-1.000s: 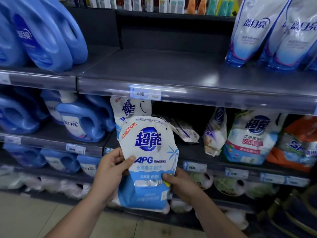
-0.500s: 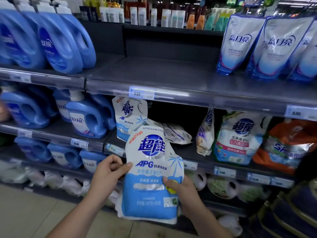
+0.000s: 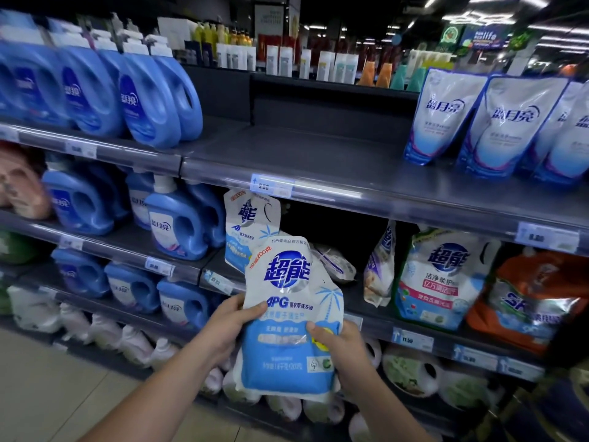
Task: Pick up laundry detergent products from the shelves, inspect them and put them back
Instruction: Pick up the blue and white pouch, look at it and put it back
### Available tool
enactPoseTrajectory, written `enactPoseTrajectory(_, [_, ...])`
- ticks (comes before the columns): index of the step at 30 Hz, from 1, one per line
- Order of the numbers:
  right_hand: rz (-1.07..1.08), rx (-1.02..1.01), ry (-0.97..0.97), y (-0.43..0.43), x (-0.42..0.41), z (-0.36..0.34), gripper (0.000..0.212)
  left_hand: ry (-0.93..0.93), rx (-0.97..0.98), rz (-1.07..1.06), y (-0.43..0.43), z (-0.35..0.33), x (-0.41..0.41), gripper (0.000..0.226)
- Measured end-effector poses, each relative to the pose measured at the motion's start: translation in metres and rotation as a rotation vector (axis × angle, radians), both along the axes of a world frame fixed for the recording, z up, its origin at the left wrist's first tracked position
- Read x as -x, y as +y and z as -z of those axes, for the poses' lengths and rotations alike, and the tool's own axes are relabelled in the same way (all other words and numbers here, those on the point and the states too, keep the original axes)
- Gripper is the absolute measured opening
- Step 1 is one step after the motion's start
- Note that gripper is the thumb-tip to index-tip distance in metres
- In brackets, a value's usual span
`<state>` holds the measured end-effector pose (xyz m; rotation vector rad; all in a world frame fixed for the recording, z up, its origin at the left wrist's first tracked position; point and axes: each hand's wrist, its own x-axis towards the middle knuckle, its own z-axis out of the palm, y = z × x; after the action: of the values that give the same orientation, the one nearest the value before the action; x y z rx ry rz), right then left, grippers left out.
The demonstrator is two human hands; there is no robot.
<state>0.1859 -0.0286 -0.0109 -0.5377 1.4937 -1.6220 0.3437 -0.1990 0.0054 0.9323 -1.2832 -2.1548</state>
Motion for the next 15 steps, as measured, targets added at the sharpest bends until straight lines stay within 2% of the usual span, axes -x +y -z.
enactPoseTrajectory(3, [-0.040,0.027,-0.035,-0.003,0.005,-0.001,0.047,-0.013,0.038,-0.077,-0.004,0.007,0.007,0.022])
enactPoseTrajectory(5, [-0.049,0.031,-0.045,-0.006,0.015,-0.001,0.055,0.008,0.050,-0.102,-0.011,0.011,0.010,0.023])
enactPoseTrajectory(12, [-0.077,0.052,-0.029,-0.028,0.042,-0.003,0.046,0.077,0.064,-0.079,-0.033,0.020,0.025,0.030])
enactPoseTrajectory(15, [0.030,0.063,-0.005,-0.044,0.047,0.002,0.045,0.093,0.115,-0.067,-0.049,0.018,0.036,0.047])
